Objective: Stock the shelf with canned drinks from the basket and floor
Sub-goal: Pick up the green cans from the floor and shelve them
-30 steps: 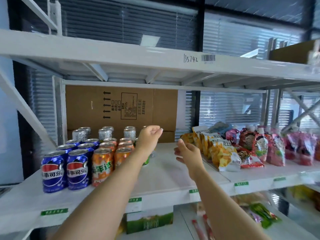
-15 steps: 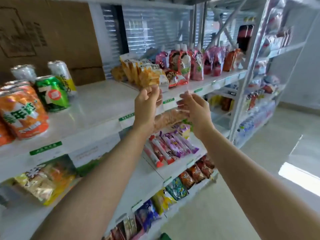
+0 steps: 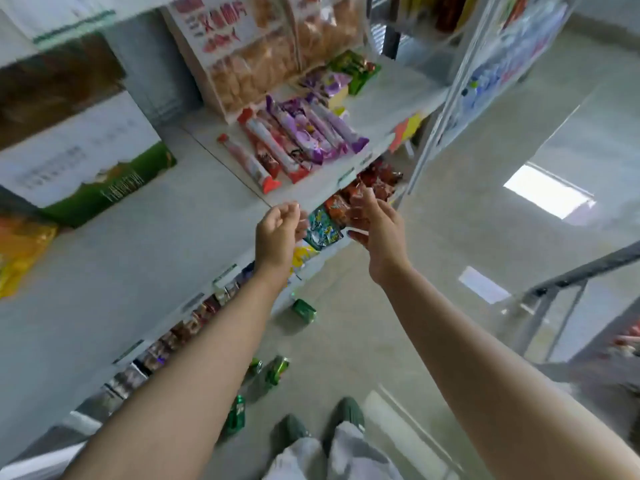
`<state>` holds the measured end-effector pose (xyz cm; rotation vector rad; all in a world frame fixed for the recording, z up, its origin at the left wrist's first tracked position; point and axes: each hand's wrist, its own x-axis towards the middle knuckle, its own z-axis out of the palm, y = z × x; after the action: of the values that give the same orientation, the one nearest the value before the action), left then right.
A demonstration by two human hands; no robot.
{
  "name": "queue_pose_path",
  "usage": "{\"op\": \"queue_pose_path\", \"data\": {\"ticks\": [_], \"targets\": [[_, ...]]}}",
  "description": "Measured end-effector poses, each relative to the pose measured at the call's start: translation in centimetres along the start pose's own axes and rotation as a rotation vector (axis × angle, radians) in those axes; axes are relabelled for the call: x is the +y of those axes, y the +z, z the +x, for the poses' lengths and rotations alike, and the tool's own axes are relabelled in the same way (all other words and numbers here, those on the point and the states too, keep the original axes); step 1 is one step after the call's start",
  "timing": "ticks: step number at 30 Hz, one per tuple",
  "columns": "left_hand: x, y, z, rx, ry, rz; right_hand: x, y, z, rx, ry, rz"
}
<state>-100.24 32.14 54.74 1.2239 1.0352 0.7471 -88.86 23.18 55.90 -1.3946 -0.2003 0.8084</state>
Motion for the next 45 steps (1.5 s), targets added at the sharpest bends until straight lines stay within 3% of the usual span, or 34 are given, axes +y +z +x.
{"op": "queue_pose_path", "data": {"ticks": [7, 19, 29, 35, 40, 45], "targets": [[-16.5, -4.7, 0.1, 0.106, -0.329, 0.082, 15.5, -2.3, 1.5, 0.045, 0.317, -0.086], [-45.0, -8.4, 4.4, 0.187, -0.606, 0.152, 42.6, -7.5, 8.2, -0.007, 0.535, -0.33], [-64.0, -7.8, 13.5, 0.199, -0.705, 0.12, 60.1, -8.3, 20.9, -0.16, 0.509, -0.481], [-74.0, -7.5, 21.5, 0.123, -0.68, 0.189, 70.2, -8.9, 28.8, -0.188, 0.49, -0.548], [-78.4, -7.4, 26.3, 0.071, -0.644, 0.169, 76.3, -8.4, 31.2, -0.258, 0.589, -0.487], [-79.1, -7.0, 26.6, 0.079, -0.597, 0.183, 79.2, -7.8, 30.3, -0.167, 0.652, -0.273]]}}
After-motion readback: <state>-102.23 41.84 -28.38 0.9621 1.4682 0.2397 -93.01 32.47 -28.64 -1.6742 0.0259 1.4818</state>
